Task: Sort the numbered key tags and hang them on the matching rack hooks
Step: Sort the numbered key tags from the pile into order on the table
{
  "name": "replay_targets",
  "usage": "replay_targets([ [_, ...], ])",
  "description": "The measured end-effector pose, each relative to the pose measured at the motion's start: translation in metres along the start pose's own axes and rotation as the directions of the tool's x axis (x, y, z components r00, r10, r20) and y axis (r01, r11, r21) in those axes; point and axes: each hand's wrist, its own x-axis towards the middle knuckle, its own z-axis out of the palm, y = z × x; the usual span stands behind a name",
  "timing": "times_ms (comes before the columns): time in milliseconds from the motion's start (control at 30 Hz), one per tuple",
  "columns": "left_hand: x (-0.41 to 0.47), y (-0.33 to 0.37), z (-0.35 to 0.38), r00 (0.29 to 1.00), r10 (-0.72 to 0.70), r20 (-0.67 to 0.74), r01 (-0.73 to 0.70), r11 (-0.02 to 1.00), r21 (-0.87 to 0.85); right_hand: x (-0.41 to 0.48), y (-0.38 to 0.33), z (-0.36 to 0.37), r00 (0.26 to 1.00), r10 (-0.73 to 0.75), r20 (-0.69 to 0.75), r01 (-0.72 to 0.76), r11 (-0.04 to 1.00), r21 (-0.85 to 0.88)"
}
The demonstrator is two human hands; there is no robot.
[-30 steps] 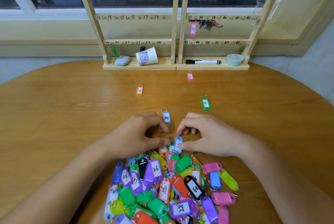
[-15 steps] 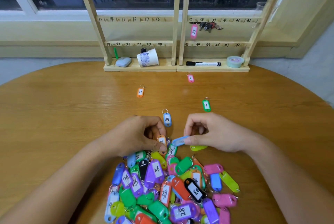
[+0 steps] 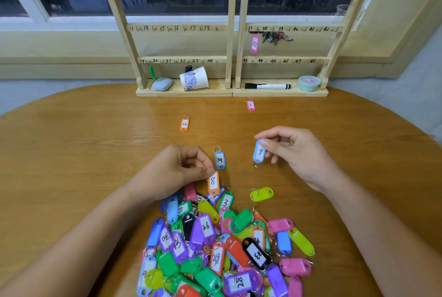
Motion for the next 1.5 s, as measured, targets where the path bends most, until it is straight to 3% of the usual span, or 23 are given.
replay_targets([
  [200, 0.017, 0.006, 0.0, 0.985, 0.056, -0.161, -0.062, 0.998, -0.032, 0.026, 0.004, -0.011, 0.987, 0.033, -0.155, -0.035, 0.999, -0.013],
  [367, 0.062, 0.018, -0.011, 0.962, 0.073, -0.263, -0.059, 0.996, 0.059, 0.079, 0.011, -0.033, 0.957, 0.083, -0.277, -0.115, 0.988, -0.099],
  [600, 0.123, 0.042, -0.015, 0.954, -0.029, -0.298, 0.029, 1.0, -0.004, 0.131, 0.031, -0.054, 0.949, 0.08, -0.307, -0.147, 0.968, -0.204],
  [933, 0.181, 0.055, 0.001, 0.957, -0.084, -0.279, 0.073, 0.996, -0.051, 0.169, 0.048, -0.063, 0.951, 0.136, -0.277, -0.197, 0.959, -0.204],
  [1500, 0.265, 0.067, 0.047, 0.937, 0.028, -0.349, 0.1, 0.933, 0.346, 0.174, 0.073, -0.058, 0.933, -0.004, -0.359, -0.154, 0.899, -0.409],
])
